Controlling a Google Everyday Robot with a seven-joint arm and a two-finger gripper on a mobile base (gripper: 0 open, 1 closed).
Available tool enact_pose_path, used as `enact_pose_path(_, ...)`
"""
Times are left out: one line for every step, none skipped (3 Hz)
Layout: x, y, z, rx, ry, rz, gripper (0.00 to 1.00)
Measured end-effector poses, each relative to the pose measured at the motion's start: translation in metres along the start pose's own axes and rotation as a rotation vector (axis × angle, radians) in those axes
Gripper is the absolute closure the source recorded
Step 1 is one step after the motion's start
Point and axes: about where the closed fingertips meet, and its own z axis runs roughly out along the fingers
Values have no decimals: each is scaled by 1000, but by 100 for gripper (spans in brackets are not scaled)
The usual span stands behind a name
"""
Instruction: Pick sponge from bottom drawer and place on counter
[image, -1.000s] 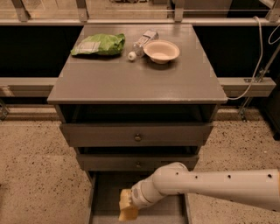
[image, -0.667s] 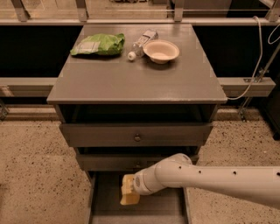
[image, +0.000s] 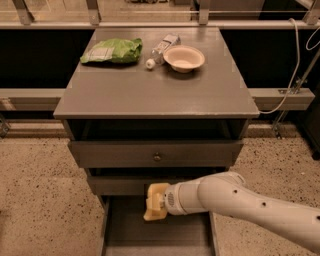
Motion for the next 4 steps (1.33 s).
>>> enact_pose_path(13,-51,-61,52,41,-110,100)
enact_pose_path(46,-81,-147,10,104,-148,100)
enact_pose_path(110,-100,-261,-139,238,-70,100)
enact_pose_path(114,-105,-262,-132,249,-74,100)
